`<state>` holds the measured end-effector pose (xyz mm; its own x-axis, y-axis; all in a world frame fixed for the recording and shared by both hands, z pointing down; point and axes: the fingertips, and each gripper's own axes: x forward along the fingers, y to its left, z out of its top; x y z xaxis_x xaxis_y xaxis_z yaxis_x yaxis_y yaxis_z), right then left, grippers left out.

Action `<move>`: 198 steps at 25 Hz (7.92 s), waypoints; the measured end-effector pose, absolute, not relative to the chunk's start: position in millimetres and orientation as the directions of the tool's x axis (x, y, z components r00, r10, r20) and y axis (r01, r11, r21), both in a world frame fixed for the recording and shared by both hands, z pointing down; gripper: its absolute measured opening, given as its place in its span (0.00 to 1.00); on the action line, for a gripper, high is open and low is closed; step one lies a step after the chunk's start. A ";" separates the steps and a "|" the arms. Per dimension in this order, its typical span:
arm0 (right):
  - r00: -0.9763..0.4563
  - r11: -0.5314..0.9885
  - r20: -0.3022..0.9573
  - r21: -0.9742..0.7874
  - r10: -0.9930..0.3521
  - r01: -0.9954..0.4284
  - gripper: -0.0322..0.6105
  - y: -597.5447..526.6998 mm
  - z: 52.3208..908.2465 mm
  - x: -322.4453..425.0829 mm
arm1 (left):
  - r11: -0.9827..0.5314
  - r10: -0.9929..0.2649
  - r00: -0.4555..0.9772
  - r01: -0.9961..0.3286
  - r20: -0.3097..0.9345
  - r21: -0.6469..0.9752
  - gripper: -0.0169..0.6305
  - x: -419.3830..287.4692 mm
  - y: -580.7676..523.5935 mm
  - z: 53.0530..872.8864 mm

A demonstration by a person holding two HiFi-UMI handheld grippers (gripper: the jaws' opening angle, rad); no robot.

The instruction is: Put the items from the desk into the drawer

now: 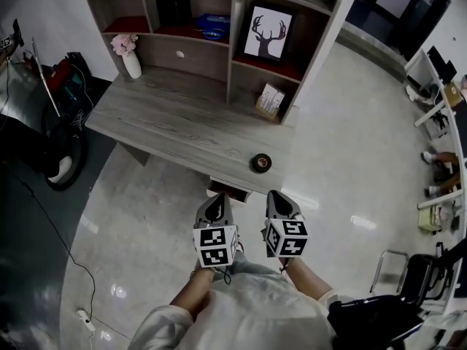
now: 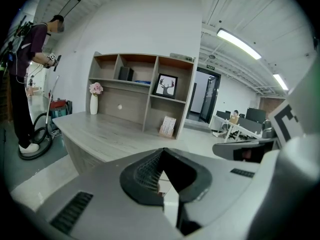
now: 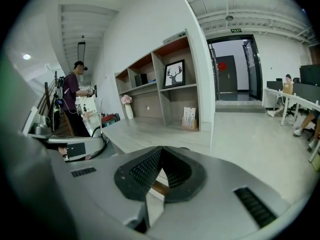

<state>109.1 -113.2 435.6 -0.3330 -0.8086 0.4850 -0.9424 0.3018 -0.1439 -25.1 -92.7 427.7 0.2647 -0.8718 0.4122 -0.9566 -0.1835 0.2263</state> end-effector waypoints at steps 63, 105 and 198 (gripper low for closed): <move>-0.289 0.326 0.716 -0.091 -0.636 -0.941 0.19 -249.8 573.8 84.4 | -0.327 -0.624 0.400 -0.914 0.671 0.241 0.02 -71.4 -195.7 564.9; -0.171 0.612 0.942 0.045 -0.289 -0.789 0.20 -260.5 614.8 78.1 | -0.225 -0.643 0.340 -0.940 0.687 0.255 0.02 -89.9 -192.7 588.7; -0.392 0.661 0.897 -0.169 -0.205 -0.731 0.20 -132.6 777.8 -41.6 | -0.128 -0.592 0.364 -0.923 0.719 0.362 0.02 -126.3 -124.5 765.9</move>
